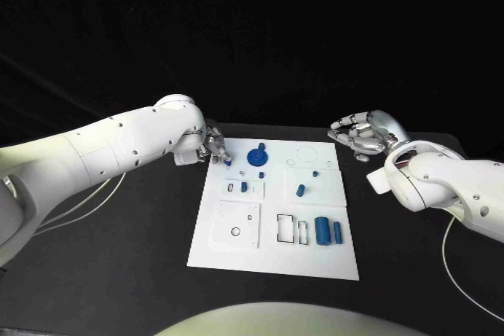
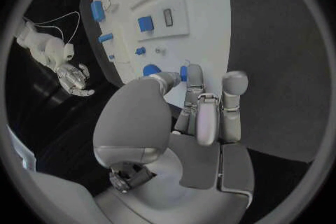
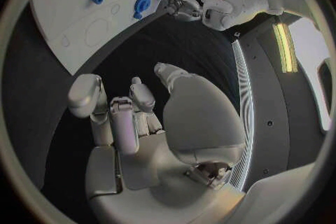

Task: Assemble the parts on the task board

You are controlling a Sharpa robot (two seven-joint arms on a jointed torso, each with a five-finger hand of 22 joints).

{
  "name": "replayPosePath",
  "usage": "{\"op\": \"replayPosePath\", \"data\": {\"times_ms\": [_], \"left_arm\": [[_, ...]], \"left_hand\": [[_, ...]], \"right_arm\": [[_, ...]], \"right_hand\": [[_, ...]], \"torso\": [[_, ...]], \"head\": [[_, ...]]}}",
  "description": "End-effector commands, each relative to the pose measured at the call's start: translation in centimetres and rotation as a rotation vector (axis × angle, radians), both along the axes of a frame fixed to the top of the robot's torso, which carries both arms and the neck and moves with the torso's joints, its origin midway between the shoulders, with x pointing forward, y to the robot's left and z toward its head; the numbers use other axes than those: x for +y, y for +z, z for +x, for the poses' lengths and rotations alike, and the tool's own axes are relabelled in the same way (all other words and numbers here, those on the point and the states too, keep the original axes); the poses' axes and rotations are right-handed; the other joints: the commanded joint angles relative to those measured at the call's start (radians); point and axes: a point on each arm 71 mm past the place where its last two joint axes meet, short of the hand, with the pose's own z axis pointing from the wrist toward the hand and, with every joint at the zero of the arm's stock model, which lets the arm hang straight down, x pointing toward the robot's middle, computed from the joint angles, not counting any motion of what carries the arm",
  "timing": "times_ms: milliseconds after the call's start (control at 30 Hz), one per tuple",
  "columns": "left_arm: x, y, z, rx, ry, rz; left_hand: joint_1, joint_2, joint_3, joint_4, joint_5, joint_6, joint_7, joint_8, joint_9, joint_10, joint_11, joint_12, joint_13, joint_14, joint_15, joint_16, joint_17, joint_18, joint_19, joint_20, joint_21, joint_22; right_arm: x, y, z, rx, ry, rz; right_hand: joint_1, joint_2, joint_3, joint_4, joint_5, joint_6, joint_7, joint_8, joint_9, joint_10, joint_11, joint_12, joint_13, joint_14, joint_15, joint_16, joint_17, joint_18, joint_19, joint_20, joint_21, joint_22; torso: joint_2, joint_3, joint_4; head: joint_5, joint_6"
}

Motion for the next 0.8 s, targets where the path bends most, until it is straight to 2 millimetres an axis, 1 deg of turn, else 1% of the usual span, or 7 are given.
{"op": "replayPosePath", "data": {"times_ms": [33,300,400,467,500,567,800], "left_arm": [[0.0,0.2,0.0,-0.016,0.024,-0.068],[0.4,0.4,-1.0,-0.006,0.039,-0.122],[0.4,0.6,-1.6,-0.016,0.035,-0.146],[0.4,0.8,-2.0,-0.025,0.028,-0.162],[0.3,0.9,-2.4,-0.032,0.023,-0.177],[0.2,0.9,-2.8,-0.04,0.016,-0.193],[-0.2,0.6,-4.5,-0.058,-0.015,-0.208]], "left_hand": [[-0.01,-0.012,0.128,-0.11,0.005,-0.001,-0.009,0.049,0.043,0.009,0.0,0.009,0.0,0.066,-0.008,-0.005,0.083,0.0,0.001,-0.003,0.006,0.004],[-0.048,-0.038,0.206,-0.141,0.01,0.001,-0.015,0.083,0.055,0.035,-0.006,0.056,0.039,0.069,-0.013,0.001,0.094,-0.002,0.009,-0.008,0.017,0.02],[-0.066,-0.053,0.246,-0.158,0.012,0.004,-0.017,0.097,0.058,0.047,-0.009,0.079,0.061,0.071,-0.016,0.005,0.102,-0.004,0.014,-0.01,0.025,0.031],[-0.075,-0.061,0.262,-0.164,0.014,0.006,-0.019,0.103,0.059,0.054,-0.01,0.091,0.073,0.072,-0.017,0.007,0.107,-0.005,0.017,-0.012,0.029,0.037],[-0.085,-0.074,0.289,-0.178,0.018,0.012,-0.022,0.112,0.06,0.07,-0.014,0.117,0.103,0.071,-0.02,0.007,0.106,-0.004,0.016,-0.014,0.031,0.038],[-0.099,-0.084,0.313,-0.187,0.019,0.018,-0.025,0.119,0.059,0.079,-0.016,0.131,0.117,0.072,-0.022,0.009,0.11,-0.005,0.019,-0.016,0.036,0.044],[-0.116,-0.096,0.337,-0.2,0.025,0.026,-0.028,0.127,0.057,0.094,-0.019,0.152,0.139,0.075,-0.025,0.014,0.124,-0.008,0.025,-0.019,0.046,0.06]], "right_arm": [[0.1,0.0,0.0,-0.005,0.007,-0.001],[0.0,0.0,0.0,-0.004,0.007,-0.002],[-0.1,0.0,0.0,-0.004,0.005,-0.002],[-0.1,0.0,0.0,-0.004,0.005,-0.002],[-0.1,0.0,0.0,-0.004,0.005,-0.002],[-0.2,0.0,-0.1,-0.005,0.004,-0.002],[-0.3,0.0,-0.1,-0.005,0.003,-0.003]], "right_hand": [[0.0,0.008,0.0,0.004,0.006,-0.002,-0.004,0.004,-0.001,-0.001,0.0,-0.001,0.0,0.074,-0.009,-0.004,0.141,0.021,-0.003,0.001,-0.003,-0.001],[0.0,0.008,-0.001,0.004,0.007,-0.002,-0.004,0.004,-0.001,-0.001,0.0,-0.001,0.0,0.073,-0.009,-0.004,0.139,0.021,-0.004,0.001,-0.005,-0.002],[0.0,0.008,-0.001,0.004,0.007,-0.002,-0.004,0.004,-0.001,-0.001,0.0,-0.001,0.0,0.073,-0.009,-0.004,0.139,0.021,-0.004,0.001,-0.005,-0.002],[0.0,0.008,-0.001,0.004,0.007,-0.002,-0.004,0.004,-0.001,-0.001,0.0,-0.001,0.0,0.073,-0.009,-0.004,0.139,0.021,-0.004,0.001,-0.005,-0.002],[0.0,0.008,-0.001,0.004,0.007,-0.002,-0.004,0.004,-0.001,-0.001,0.0,-0.001,0.0,0.073,-0.009,-0.004,0.139,0.021,-0.004,0.001,-0.005,-0.002],[0.0,0.008,-0.001,0.004,0.007,-0.002,-0.004,0.004,-0.001,-0.001,0.0,-0.001,0.0,0.073,-0.009,-0.004,0.139,0.021,-0.004,0.001,-0.005,-0.002],[0.0,0.008,-0.001,0.004,0.007,-0.002,-0.004,0.004,-0.001,-0.001,0.0,-0.001,0.0,0.073,-0.009,-0.004,0.139,0.021,-0.004,0.001,-0.005,-0.002]], "torso": [[-0.001,0.0001,0.0005],[-0.002,0.0008,0.0021],[-0.001,-0.0005,0.003],[-0.001,-0.0005,0.0039],[-0.001,-0.0004,0.0034],[0.0,-0.0002,0.002],[0.0,-0.001,0.0006]], "head": [[0.0,-0.001],[0.003,0.001],[0.006,0.002],[0.006,0.003],[0.007,0.003],[0.01,0.002],[0.012,0.0]]}}
